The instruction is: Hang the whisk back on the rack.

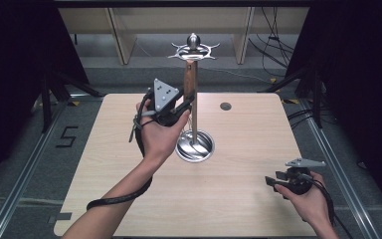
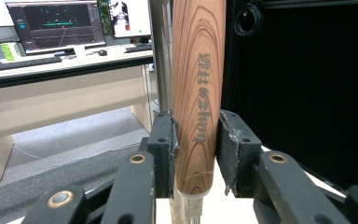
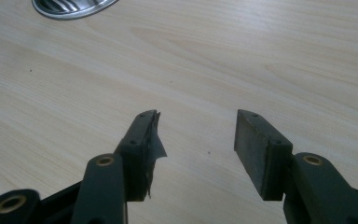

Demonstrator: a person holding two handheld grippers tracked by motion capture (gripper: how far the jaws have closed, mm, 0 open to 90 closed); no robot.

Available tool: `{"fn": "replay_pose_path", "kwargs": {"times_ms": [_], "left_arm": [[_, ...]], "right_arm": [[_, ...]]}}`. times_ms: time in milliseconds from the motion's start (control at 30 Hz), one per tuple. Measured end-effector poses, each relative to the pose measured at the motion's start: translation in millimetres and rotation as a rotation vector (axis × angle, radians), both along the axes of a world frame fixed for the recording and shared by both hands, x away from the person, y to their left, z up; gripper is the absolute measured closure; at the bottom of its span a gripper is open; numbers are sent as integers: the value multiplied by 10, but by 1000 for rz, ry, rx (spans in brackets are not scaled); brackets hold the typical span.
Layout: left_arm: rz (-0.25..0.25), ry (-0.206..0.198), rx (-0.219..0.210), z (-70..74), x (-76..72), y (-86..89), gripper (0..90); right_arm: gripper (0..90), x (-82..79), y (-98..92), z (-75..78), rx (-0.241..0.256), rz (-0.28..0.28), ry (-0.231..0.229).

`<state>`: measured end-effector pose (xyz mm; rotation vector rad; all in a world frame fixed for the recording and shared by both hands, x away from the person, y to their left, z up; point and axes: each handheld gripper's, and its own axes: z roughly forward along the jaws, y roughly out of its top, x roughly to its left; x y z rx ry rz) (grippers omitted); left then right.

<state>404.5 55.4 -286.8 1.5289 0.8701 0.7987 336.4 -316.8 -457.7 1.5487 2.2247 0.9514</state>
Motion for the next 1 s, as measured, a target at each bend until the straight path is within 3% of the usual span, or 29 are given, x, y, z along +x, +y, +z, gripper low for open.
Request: {"fn": "replay_pose_path", "kwargs": {"times_ms": [333,433,567,700,733,933,967,1000], "left_arm": [[-31,6,-7,-18,-34,64,612],[-67,36,-25,-40,-46,106,539],[-89,56,-22,-76,-89,173,480],[-105,77,-14,-107,-151,256,440],[-104,81,-16,-116,-165,273,420],[-86,107,-9,-221,-262,429,364],[-87,115,-5,-250,-277,462,361],[-83,120,-10,-273,-293,489,361]], "right_arm": [[499,-6,7,-3,5,-5,-2],[499,-4,3,-4,-1,-3,-6],[495,-9,18,-7,19,-10,6],[492,-6,10,-8,6,-4,-1],[491,2,2,-14,1,6,-16],[488,-4,16,-10,14,0,9],[487,3,3,-24,0,16,-9],[486,-5,17,-9,14,0,10]]}}
